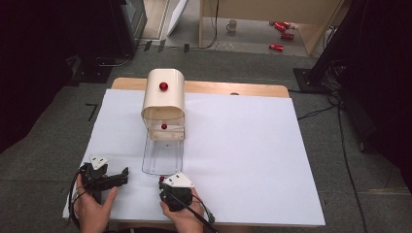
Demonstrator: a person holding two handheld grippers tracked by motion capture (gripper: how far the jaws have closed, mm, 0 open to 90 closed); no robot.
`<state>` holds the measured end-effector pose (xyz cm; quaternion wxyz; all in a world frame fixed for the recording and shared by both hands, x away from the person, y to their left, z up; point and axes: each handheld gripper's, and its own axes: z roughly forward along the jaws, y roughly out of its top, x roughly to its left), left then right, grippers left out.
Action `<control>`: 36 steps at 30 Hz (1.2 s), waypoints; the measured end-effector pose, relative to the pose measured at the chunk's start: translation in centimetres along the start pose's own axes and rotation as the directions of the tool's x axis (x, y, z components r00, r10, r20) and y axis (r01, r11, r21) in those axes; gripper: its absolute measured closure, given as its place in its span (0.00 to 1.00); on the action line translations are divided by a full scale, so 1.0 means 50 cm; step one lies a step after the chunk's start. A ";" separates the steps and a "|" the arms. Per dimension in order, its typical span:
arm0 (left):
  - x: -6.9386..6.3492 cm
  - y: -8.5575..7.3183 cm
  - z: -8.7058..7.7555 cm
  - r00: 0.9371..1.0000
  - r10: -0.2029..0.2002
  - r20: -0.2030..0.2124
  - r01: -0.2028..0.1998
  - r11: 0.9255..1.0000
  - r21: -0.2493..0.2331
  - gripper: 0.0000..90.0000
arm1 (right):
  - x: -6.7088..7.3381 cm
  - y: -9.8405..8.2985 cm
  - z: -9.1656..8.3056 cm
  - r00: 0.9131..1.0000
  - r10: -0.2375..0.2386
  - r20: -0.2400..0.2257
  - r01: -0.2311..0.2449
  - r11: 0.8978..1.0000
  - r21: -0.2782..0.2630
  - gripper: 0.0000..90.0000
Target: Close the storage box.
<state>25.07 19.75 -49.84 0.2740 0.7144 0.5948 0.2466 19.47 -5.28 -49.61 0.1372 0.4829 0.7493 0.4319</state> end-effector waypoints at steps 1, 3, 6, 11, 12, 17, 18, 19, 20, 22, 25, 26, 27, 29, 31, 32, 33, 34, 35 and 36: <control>0.000 0.000 0.000 1.000 0.000 0.000 0.000 1.000 0.000 0.00 | 0.000 0.001 0.000 1.000 0.002 -0.002 -0.002 1.000 -0.001 0.85; 0.000 0.000 0.000 1.000 0.000 0.000 0.000 1.000 0.000 0.00 | 0.000 0.003 0.000 1.000 0.005 -0.008 -0.005 1.000 0.001 0.85; 0.000 0.000 0.000 1.000 0.000 0.000 0.000 1.000 0.000 0.00 | -0.001 0.006 -0.003 1.000 0.002 -0.010 -0.002 1.000 -0.005 0.85; 0.000 0.000 0.000 1.000 0.000 0.000 0.000 1.000 0.000 0.00 | 0.000 0.017 -0.007 1.000 -0.002 -0.016 0.002 1.000 -0.017 0.85; 0.000 0.000 0.000 1.000 -0.001 0.000 0.001 1.000 -0.001 0.00 | 0.000 0.020 -0.008 1.000 -0.002 -0.017 0.001 1.000 -0.022 0.85; 0.000 0.000 0.000 1.000 0.000 0.000 0.000 1.000 0.000 0.00 | -0.005 0.033 -0.009 1.000 -0.001 -0.014 0.001 0.999 -0.032 0.85; 0.000 0.000 0.000 1.000 0.000 0.000 0.000 1.000 0.000 0.00 | -0.008 0.036 -0.009 1.000 0.000 -0.013 -0.001 0.999 -0.033 0.85; 0.000 0.000 0.000 1.000 -0.002 0.000 0.002 1.000 -0.002 0.00 | -0.009 0.040 -0.009 1.000 0.003 -0.012 -0.003 0.999 -0.037 0.85; 0.000 0.000 0.000 1.000 -0.001 0.000 0.001 1.000 0.000 0.00 | -0.011 0.043 -0.009 1.000 0.003 -0.011 -0.004 0.999 -0.039 0.85; 0.000 0.000 0.000 1.000 -0.003 0.000 0.003 1.000 -0.002 0.00 | -0.015 0.050 -0.007 1.000 0.001 -0.005 -0.001 0.999 -0.042 0.85; 0.000 0.000 0.000 1.000 -0.003 0.000 0.003 1.000 -0.002 0.00 | -0.019 0.058 -0.003 1.000 -0.003 0.003 0.003 0.999 -0.042 0.85; 0.000 0.000 0.000 1.000 -0.002 0.000 0.002 1.000 -0.002 0.00 | -0.026 0.065 0.003 1.000 -0.005 0.009 0.005 0.999 -0.041 0.85; 0.000 0.000 0.000 1.000 -0.003 0.000 0.003 1.000 -0.002 0.00 | -0.028 0.068 0.006 1.000 -0.004 0.011 0.005 0.999 -0.043 0.85; 0.000 0.000 0.000 1.000 -0.003 0.000 0.003 1.000 -0.001 0.00 | -0.032 0.074 0.012 1.000 -0.008 0.014 0.008 0.999 -0.040 0.85; 0.000 0.000 0.000 1.000 -0.003 0.000 0.003 1.000 -0.002 0.00 | -0.037 0.080 0.020 1.000 -0.008 0.018 0.009 0.999 -0.039 0.85; 0.000 0.000 0.000 1.000 -0.003 0.000 0.003 1.000 -0.002 0.00 | -0.039 0.083 0.022 1.000 -0.001 0.015 0.001 0.999 -0.036 0.85; 0.000 0.000 0.000 1.000 -0.003 0.000 0.003 1.000 -0.002 0.00 | -0.043 0.085 0.025 1.000 0.010 0.009 -0.010 0.999 -0.034 0.85; 0.000 0.000 0.000 1.000 -0.003 0.000 0.003 1.000 -0.002 0.00 | -0.046 0.088 0.028 1.000 0.020 0.004 -0.019 0.999 -0.033 0.85; 0.000 0.000 0.000 1.000 -0.003 0.000 0.003 1.000 -0.002 0.00 | -0.050 0.091 0.031 1.000 0.020 0.004 -0.020 0.999 -0.033 0.85; 0.000 0.000 0.000 1.000 -0.003 0.000 0.003 1.000 -0.002 0.00 | -0.052 0.094 0.034 1.000 0.029 0.002 -0.029 0.999 -0.033 0.85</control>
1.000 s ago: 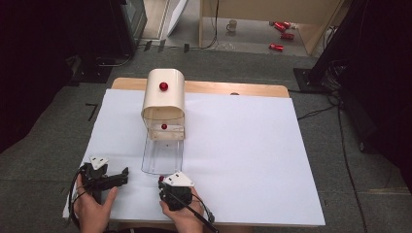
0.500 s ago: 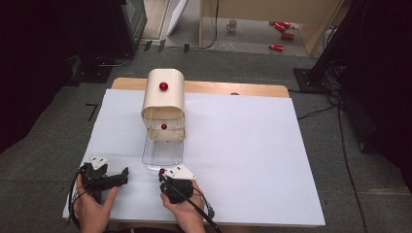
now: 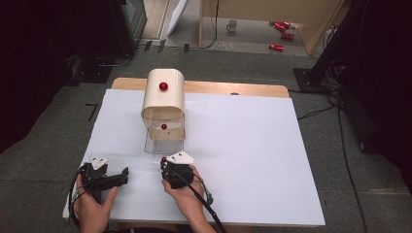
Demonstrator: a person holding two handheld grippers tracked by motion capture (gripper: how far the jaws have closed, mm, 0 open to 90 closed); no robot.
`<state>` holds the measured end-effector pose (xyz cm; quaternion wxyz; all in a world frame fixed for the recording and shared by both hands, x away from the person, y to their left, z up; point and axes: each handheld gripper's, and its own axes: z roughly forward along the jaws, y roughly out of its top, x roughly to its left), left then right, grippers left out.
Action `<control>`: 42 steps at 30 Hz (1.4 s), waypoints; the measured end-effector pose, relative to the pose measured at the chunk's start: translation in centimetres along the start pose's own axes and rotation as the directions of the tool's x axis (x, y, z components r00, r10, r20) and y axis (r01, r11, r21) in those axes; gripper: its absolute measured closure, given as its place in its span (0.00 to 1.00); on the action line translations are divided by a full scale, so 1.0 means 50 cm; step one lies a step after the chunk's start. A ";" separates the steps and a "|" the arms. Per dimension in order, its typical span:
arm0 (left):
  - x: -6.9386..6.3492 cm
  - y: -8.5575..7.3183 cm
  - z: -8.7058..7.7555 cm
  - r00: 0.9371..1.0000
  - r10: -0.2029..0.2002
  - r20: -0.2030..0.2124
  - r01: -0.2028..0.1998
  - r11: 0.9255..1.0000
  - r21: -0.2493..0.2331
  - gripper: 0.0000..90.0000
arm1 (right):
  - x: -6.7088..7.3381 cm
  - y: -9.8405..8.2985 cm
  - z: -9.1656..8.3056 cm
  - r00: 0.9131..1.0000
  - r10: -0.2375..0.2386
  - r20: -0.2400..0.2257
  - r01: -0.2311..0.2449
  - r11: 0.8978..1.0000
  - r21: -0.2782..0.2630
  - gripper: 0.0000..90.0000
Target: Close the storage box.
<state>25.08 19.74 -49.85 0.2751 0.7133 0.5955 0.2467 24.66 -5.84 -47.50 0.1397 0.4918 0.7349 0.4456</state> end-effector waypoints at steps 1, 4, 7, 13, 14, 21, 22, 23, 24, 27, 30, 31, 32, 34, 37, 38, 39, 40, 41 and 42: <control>0.000 0.000 0.000 1.000 0.000 0.000 0.000 1.000 0.000 0.00 | -0.003 0.003 0.003 1.000 0.003 -0.002 -0.003 1.000 0.000 0.85; 0.000 0.000 0.000 1.000 0.000 0.000 0.000 1.000 0.000 0.00 | -0.007 0.009 0.008 1.000 0.000 0.003 0.000 1.000 0.000 0.85; 0.000 0.000 0.000 1.000 0.000 0.000 0.000 1.000 0.000 0.00 | -0.013 0.018 0.017 1.000 -0.005 0.010 0.005 1.000 0.000 0.85; 0.000 0.000 0.000 1.000 0.000 0.000 0.000 1.000 0.001 0.00 | -0.024 0.033 0.036 1.000 -0.007 0.027 0.007 1.000 0.001 0.85; 0.000 0.000 0.000 1.000 -0.002 0.000 0.002 1.000 -0.001 0.00 | -0.025 0.036 0.039 1.000 -0.004 0.027 0.004 1.000 0.002 0.85; 0.000 0.000 0.000 1.000 -0.001 0.000 0.001 1.000 -0.001 0.00 | -0.039 0.055 0.060 0.999 -0.011 0.042 0.011 1.000 0.001 0.85; 0.000 0.000 0.000 1.000 -0.001 0.000 0.001 1.000 -0.001 0.00 | -0.041 0.057 0.062 0.999 -0.009 0.042 0.009 1.000 0.002 0.85; 0.000 0.000 0.000 1.000 -0.001 0.000 0.001 1.000 -0.001 0.00 | -0.042 0.060 0.064 0.999 -0.007 0.044 0.007 1.000 0.001 0.85; 0.000 0.000 0.000 1.000 -0.001 0.000 0.001 1.000 -0.001 0.00 | -0.043 0.062 0.066 0.999 -0.012 0.048 0.012 1.000 0.003 0.85; 0.000 0.000 0.000 1.000 0.001 0.000 -0.001 1.000 0.001 0.00 | -0.048 0.069 0.073 0.998 -0.021 0.057 0.020 1.000 0.003 0.85; 0.000 0.000 0.000 1.000 0.002 0.000 -0.002 1.000 0.002 0.00 | -0.054 0.076 0.080 0.998 -0.011 0.061 0.012 1.000 -0.002 0.85; 0.000 0.000 0.000 1.000 0.002 0.000 -0.002 1.000 0.002 0.00 | -0.055 0.077 0.082 0.998 -0.011 0.063 0.011 1.000 -0.005 0.85; 0.000 0.000 0.000 1.000 0.002 0.000 -0.002 1.000 0.002 0.00 | -0.056 0.078 0.084 0.998 -0.009 0.064 0.009 1.000 -0.007 0.85; 0.000 0.000 0.000 1.000 0.002 0.000 -0.002 1.000 0.002 0.00 | -0.056 0.079 0.088 0.998 -0.007 0.066 0.008 1.000 -0.011 0.85; 0.000 0.000 0.000 1.000 0.002 0.000 -0.002 1.000 0.002 0.00 | -0.059 0.083 0.092 0.998 -0.007 0.057 0.008 1.000 -0.011 0.85; 0.000 0.000 0.000 1.000 0.002 0.000 -0.002 1.000 0.002 0.00 | -0.060 0.084 0.093 0.998 -0.012 0.056 0.012 1.000 -0.011 0.85; 0.000 0.000 0.000 1.000 0.002 0.000 -0.002 1.000 0.002 0.00 | -0.060 0.083 0.093 0.998 -0.015 0.056 0.015 1.000 -0.012 0.85; 0.000 0.000 0.000 1.000 0.002 0.000 -0.002 1.000 0.002 0.00 | -0.059 0.083 0.093 0.998 -0.015 0.057 0.016 1.000 -0.012 0.85; 0.000 0.000 0.000 1.000 0.002 0.001 -0.002 1.000 0.002 0.00 | -0.060 0.082 0.092 0.998 -0.018 0.059 0.019 1.000 -0.014 0.85; 0.000 0.000 0.000 1.000 0.002 0.000 -0.002 1.000 0.002 0.00 | -0.059 0.081 0.091 0.998 -0.017 0.059 0.018 1.000 -0.017 0.83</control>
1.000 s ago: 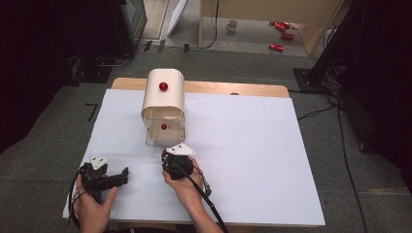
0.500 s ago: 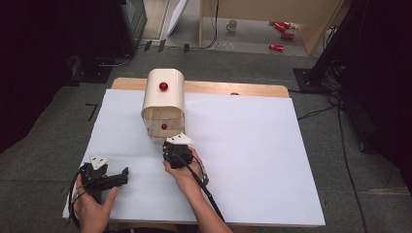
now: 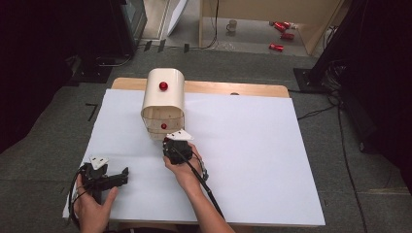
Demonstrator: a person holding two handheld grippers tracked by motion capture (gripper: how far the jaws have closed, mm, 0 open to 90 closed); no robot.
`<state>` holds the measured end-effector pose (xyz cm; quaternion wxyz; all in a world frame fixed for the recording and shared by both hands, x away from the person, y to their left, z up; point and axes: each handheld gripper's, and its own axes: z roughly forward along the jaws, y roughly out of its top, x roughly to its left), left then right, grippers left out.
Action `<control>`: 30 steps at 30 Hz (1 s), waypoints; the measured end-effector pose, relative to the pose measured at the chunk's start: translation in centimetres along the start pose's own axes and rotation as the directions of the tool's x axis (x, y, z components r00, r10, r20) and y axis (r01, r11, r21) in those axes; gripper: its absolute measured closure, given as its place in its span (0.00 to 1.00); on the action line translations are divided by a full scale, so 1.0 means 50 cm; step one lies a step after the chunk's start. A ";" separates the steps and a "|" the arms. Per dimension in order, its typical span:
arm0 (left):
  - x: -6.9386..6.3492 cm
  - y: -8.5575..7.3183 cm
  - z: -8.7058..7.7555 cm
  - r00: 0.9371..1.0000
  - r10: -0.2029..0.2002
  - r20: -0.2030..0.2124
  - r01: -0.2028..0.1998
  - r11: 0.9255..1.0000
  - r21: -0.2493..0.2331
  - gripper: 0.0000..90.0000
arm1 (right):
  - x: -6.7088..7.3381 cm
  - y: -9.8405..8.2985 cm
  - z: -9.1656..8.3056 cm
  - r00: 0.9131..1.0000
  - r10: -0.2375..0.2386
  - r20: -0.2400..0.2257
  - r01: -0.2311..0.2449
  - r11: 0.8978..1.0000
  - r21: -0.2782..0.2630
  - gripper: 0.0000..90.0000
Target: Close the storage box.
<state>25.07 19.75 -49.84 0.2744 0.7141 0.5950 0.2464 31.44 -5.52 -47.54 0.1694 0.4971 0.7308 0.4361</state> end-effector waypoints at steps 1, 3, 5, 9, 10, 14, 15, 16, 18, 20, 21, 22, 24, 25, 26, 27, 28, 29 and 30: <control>0.000 0.000 0.000 1.000 0.000 0.000 0.000 1.000 0.000 0.00 | -0.001 -0.001 -0.002 1.000 0.001 -0.006 -0.001 1.000 -0.005 0.78; 0.000 0.000 0.000 1.000 0.000 0.000 0.000 1.000 0.000 0.00 | -0.003 0.000 -0.007 0.999 0.005 -0.038 -0.005 1.000 -0.007 0.65; 0.000 0.000 0.000 1.000 -0.001 0.000 0.001 1.000 -0.001 0.00 | -0.003 0.000 -0.014 0.999 -0.005 -0.050 0.005 1.000 -0.002 0.46; 0.000 0.000 0.000 1.000 -0.001 0.000 0.001 1.000 -0.001 0.00 | -0.007 0.002 -0.029 0.999 -0.042 -0.027 0.043 0.998 0.034 0.07; 0.000 0.000 0.000 1.000 -0.001 0.000 0.001 1.000 -0.001 0.00 | -0.010 0.002 -0.034 0.999 -0.047 -0.028 0.048 0.998 0.038 0.02; 0.000 0.000 0.000 1.000 -0.002 0.000 0.002 1.000 -0.001 0.00 | -0.034 -0.002 -0.058 0.999 -0.045 -0.025 0.046 0.998 0.034 0.00; 0.000 0.000 0.000 1.000 -0.002 0.000 0.002 1.000 -0.001 0.00 | -0.040 -0.002 -0.064 0.999 -0.043 -0.015 0.044 0.999 0.032 0.00; 0.000 0.000 0.000 1.000 -0.001 0.000 0.001 1.000 -0.001 0.00 | -0.045 -0.004 -0.070 0.999 -0.039 -0.009 0.040 0.999 0.031 0.00; 0.000 0.000 0.000 1.000 -0.003 -0.001 0.003 1.000 -0.002 0.00 | -0.057 -0.006 -0.082 0.999 -0.038 0.003 0.037 0.999 0.030 0.00; 0.000 0.000 0.000 1.000 -0.001 -0.001 0.001 1.000 -0.001 0.00 | -0.067 -0.010 -0.093 0.999 -0.041 0.011 0.041 0.999 0.028 0.00; 0.000 0.000 0.000 1.000 -0.001 -0.001 0.001 1.000 -0.001 0.00 | -0.073 -0.011 -0.098 0.999 -0.041 0.014 0.041 0.999 0.026 0.00; 0.000 0.000 0.000 1.000 -0.002 -0.001 0.002 1.000 -0.001 0.00 | -0.078 -0.013 -0.105 0.999 -0.041 0.019 0.040 0.999 0.026 0.00; 0.000 0.000 0.000 1.000 -0.002 -0.001 0.002 1.000 -0.001 0.00 | -0.091 -0.016 -0.116 0.999 -0.040 0.029 0.040 0.999 0.024 0.00; 0.000 0.000 0.000 1.000 0.000 -0.001 0.000 1.000 0.000 0.00 | -0.097 -0.017 -0.122 0.999 -0.036 0.034 0.035 0.999 0.022 0.00; 0.000 0.000 0.000 1.000 0.000 0.000 0.000 1.000 0.000 0.00 | -0.104 -0.018 -0.127 0.999 -0.034 0.040 0.033 0.999 0.020 0.00; 0.000 0.000 0.000 1.000 0.000 0.000 0.000 1.000 0.000 0.00 | -0.111 -0.019 -0.133 0.998 -0.029 0.048 0.028 0.999 0.020 0.00; 0.000 0.000 0.000 1.000 0.000 -0.001 0.000 1.000 0.000 0.00 | -0.119 -0.020 -0.138 0.998 -0.026 0.054 0.025 1.000 0.018 0.00; 0.000 0.000 0.000 1.000 0.000 -0.001 0.000 1.000 0.000 0.00 | -0.126 -0.022 -0.144 0.998 -0.019 0.059 0.018 1.000 0.015 0.00; 0.000 0.000 0.000 1.000 0.000 -0.001 0.000 1.000 0.000 0.00 | -0.133 -0.023 -0.150 0.998 -0.012 0.064 0.011 1.000 0.013 0.00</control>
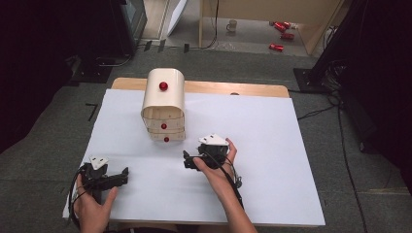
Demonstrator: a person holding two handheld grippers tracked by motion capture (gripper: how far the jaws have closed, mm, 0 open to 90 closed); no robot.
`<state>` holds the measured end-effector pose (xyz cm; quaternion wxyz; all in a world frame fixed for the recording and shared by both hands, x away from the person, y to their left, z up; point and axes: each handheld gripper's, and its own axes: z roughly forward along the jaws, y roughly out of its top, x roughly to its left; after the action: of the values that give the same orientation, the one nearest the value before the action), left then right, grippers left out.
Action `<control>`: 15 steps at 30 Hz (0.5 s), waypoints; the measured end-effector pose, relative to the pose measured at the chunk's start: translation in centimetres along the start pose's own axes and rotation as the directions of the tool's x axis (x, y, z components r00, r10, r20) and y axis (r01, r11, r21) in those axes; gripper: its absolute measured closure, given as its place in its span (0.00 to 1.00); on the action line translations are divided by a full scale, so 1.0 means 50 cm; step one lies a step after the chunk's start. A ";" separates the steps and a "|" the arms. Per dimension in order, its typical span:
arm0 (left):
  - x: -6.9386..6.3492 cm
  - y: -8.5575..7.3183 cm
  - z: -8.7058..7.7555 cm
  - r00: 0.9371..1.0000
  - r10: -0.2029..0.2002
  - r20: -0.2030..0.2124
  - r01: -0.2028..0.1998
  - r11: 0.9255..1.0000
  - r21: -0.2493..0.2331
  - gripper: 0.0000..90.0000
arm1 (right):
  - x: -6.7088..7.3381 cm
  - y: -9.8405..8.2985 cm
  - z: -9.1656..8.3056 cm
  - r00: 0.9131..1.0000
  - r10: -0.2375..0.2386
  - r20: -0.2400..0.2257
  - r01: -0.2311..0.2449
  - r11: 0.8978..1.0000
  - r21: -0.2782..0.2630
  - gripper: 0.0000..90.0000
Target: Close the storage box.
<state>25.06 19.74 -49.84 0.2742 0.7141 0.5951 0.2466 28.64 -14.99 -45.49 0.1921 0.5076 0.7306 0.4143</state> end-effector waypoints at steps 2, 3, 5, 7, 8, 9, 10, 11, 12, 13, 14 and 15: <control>0.000 0.000 0.000 1.000 -0.001 0.000 0.001 1.000 0.000 0.00 | -0.015 -0.003 -0.010 1.000 0.008 0.010 -0.008 1.000 -0.003 0.00; 0.000 0.000 0.000 1.000 0.000 0.000 0.000 1.000 0.000 0.00 | -0.022 -0.005 -0.015 1.000 0.012 0.016 -0.012 1.000 -0.003 0.00; 0.000 0.000 0.000 1.000 0.000 0.000 0.000 1.000 0.000 0.00 | -0.036 -0.009 -0.025 0.999 0.017 0.028 -0.017 1.000 -0.006 0.00; 0.000 0.000 0.000 1.000 0.000 0.000 0.000 1.000 0.000 0.00 | -0.049 -0.013 -0.036 0.999 0.026 0.039 -0.025 1.000 -0.009 0.00; 0.000 0.000 0.000 1.000 0.000 0.000 0.000 1.000 0.000 0.00 | -0.056 -0.015 -0.041 0.999 0.030 0.045 -0.029 1.000 -0.010 0.00; 0.000 0.000 0.000 1.000 0.000 0.000 0.000 1.000 0.000 0.00 | -0.062 -0.017 -0.046 0.998 0.032 0.050 -0.032 0.999 -0.013 0.00; 0.000 0.000 0.000 1.000 0.000 0.000 0.000 1.000 0.000 0.00 | -0.069 -0.019 -0.052 0.998 0.037 0.057 -0.036 0.999 -0.013 0.00; 0.000 0.000 0.000 1.000 0.000 0.000 0.000 1.000 0.000 0.00 | -0.076 -0.022 -0.056 0.997 0.039 0.062 -0.038 0.999 -0.017 0.00; 0.000 0.000 0.000 1.000 0.000 0.000 0.000 1.000 0.000 0.00 | -0.083 -0.024 -0.061 0.997 0.046 0.070 -0.044 0.999 -0.019 0.00; 0.000 0.000 0.000 1.000 0.000 0.000 0.000 1.000 0.000 0.00 | -0.091 -0.027 -0.066 0.996 0.053 0.075 -0.052 0.998 -0.021 0.00; 0.000 0.000 0.000 1.000 0.000 0.000 0.000 1.000 0.000 0.00 | -0.099 -0.029 -0.071 0.995 0.060 0.082 -0.058 0.998 -0.022 0.00; 0.000 0.000 0.000 1.000 0.000 0.000 0.000 1.000 0.000 0.00 | -0.106 -0.032 -0.075 0.994 0.068 0.091 -0.066 0.998 -0.024 0.00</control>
<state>25.06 19.74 -49.85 0.2743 0.7139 0.5952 0.2467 27.24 -21.53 -45.32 0.2169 0.5481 0.6992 0.4045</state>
